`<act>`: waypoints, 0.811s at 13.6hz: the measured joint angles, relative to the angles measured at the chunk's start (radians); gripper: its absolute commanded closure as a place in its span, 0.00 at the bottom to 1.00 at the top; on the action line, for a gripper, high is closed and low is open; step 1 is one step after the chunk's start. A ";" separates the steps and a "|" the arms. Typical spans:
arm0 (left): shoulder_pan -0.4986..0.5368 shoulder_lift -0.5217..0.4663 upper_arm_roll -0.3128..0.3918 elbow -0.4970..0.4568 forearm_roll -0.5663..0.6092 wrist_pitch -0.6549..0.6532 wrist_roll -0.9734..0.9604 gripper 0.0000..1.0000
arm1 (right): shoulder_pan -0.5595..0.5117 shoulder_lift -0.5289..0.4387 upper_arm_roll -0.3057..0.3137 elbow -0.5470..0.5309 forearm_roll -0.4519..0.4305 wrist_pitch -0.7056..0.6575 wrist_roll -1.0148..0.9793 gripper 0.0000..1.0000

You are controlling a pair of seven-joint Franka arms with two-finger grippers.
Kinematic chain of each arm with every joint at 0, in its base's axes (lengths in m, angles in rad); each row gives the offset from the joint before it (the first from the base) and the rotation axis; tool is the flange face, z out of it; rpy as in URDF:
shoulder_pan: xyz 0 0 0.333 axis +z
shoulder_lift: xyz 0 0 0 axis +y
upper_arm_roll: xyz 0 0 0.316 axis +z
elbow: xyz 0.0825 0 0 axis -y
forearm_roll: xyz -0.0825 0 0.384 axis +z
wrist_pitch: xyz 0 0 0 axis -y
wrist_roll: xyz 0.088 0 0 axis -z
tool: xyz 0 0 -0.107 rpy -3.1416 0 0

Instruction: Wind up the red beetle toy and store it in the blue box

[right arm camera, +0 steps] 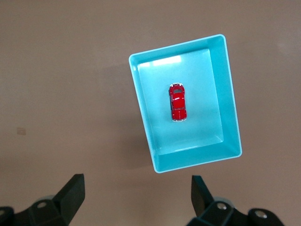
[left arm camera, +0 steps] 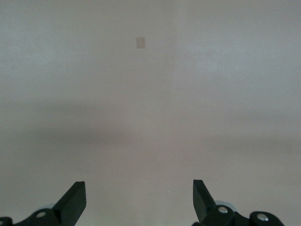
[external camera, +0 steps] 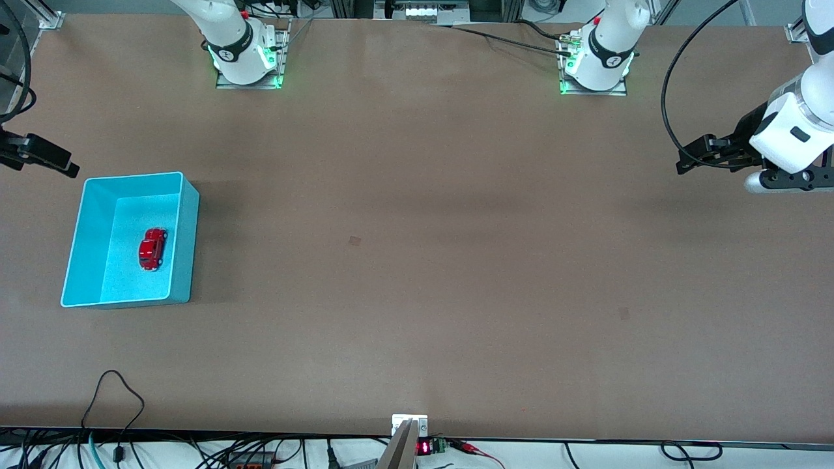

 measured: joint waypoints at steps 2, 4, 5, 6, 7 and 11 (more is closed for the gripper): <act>0.000 0.000 0.000 0.000 0.000 0.000 0.000 0.00 | 0.005 -0.014 0.000 -0.011 0.000 -0.009 -0.007 0.00; 0.000 0.000 0.000 0.000 0.000 0.000 0.000 0.00 | 0.014 -0.008 0.000 -0.014 0.000 0.013 -0.007 0.00; 0.000 0.000 0.000 0.000 0.000 0.000 0.000 0.00 | 0.016 0.001 0.000 -0.016 0.000 0.042 -0.007 0.00; 0.000 0.000 0.000 0.000 0.000 0.000 0.000 0.00 | 0.016 0.014 -0.001 -0.017 0.000 0.068 -0.007 0.00; 0.000 0.000 0.000 0.000 0.000 0.000 0.000 0.00 | 0.016 0.028 -0.002 -0.018 0.000 0.084 -0.007 0.00; 0.000 0.000 0.000 0.000 0.000 0.000 0.000 0.00 | 0.015 0.042 -0.012 -0.006 0.000 0.101 -0.013 0.00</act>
